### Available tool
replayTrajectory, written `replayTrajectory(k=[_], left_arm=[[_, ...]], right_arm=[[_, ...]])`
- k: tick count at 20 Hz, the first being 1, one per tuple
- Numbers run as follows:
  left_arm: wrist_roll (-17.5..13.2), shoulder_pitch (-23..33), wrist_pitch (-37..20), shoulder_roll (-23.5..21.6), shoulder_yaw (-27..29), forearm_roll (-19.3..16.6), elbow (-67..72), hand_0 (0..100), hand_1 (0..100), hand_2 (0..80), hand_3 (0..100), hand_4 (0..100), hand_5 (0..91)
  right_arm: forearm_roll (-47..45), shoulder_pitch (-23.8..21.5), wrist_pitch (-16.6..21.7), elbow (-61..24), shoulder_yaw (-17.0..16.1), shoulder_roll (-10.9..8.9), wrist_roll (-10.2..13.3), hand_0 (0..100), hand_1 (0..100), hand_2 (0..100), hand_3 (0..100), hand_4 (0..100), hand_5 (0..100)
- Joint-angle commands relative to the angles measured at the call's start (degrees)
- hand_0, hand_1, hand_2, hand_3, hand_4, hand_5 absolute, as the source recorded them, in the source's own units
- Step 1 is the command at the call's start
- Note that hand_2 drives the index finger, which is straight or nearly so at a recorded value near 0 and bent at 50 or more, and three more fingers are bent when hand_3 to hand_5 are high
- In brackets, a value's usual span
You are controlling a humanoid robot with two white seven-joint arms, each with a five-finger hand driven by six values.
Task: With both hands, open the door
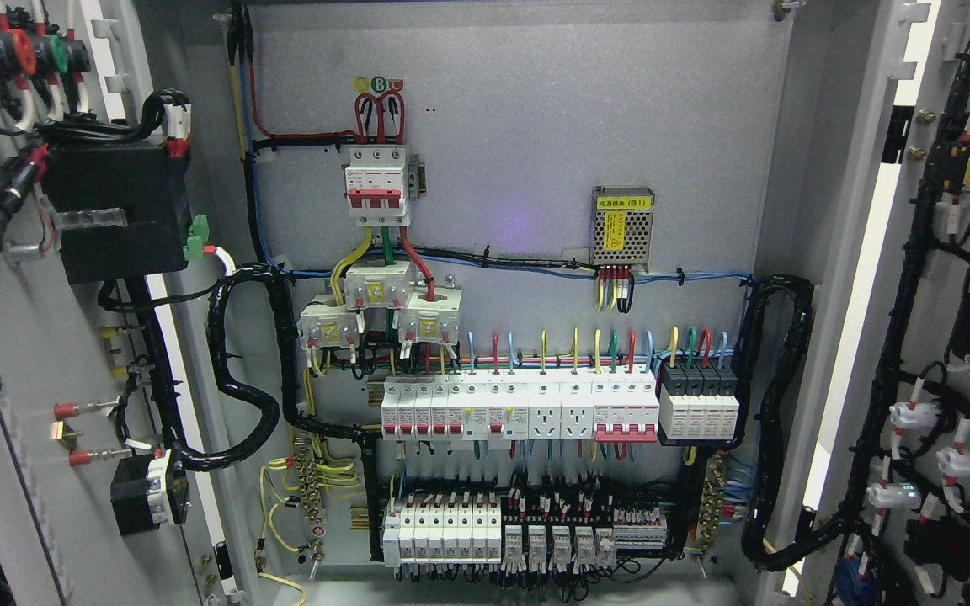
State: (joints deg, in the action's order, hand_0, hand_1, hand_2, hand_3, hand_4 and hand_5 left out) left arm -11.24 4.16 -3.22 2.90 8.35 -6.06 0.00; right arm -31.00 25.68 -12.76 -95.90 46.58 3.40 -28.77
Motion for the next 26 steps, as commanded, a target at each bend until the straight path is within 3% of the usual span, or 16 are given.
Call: replayTrajectory(k=[1, 9, 14, 18, 22, 26], left_arm=[[0.0, 0.0, 0.0, 0.0, 0.0, 0.0, -1.7, 0, 0, 0.0, 0, 3, 0.0], [0.0, -0.2, 0.0, -0.1, -0.2, 0.0, -1.7, 0, 0, 0.0, 0, 3, 0.0], [0.0, -1.3, 0.0, 0.0, -0.3, -0.1, -1.9, 0, 0, 0.0, 0, 3, 0.0], [0.0, -1.3, 0.0, 0.0, -0.4, -0.1, -2.8, 0, 0, 0.0, 0, 3, 0.0], [0.0, -0.2, 0.0, 0.3, -1.7, -0.1, -8.6, 0, 0, 0.0, 0, 3, 0.0], [-0.5, 7.1, 0.2, 0.2, -4.4, 0.0, -26.4, 0, 0, 0.0, 0, 3, 0.0]], right_arm=[[1.0, 0.3, 0.0, 0.0, 1.5, 1.43, 0.0, 11, 0, 0, 0, 0, 0], [1.5, 0.3, 0.0, 0.0, 1.8, 1.44, 1.1, 11, 0, 0, 0, 0, 0], [2.0, 0.1, 0.5, 1.1, -0.8, 0.38, 2.1, 11, 0, 0, 0, 0, 0], [1.9, -0.5, 0.6, 1.1, -7.0, -1.46, 2.1, 11, 0, 0, 0, 0, 0], [2.0, -2.5, 0.9, 1.1, -10.2, -5.59, 2.4, 11, 0, 0, 0, 0, 0], [2.0, -5.6, 4.1, 1.1, -12.6, -7.96, 7.5, 11, 0, 0, 0, 0, 0]])
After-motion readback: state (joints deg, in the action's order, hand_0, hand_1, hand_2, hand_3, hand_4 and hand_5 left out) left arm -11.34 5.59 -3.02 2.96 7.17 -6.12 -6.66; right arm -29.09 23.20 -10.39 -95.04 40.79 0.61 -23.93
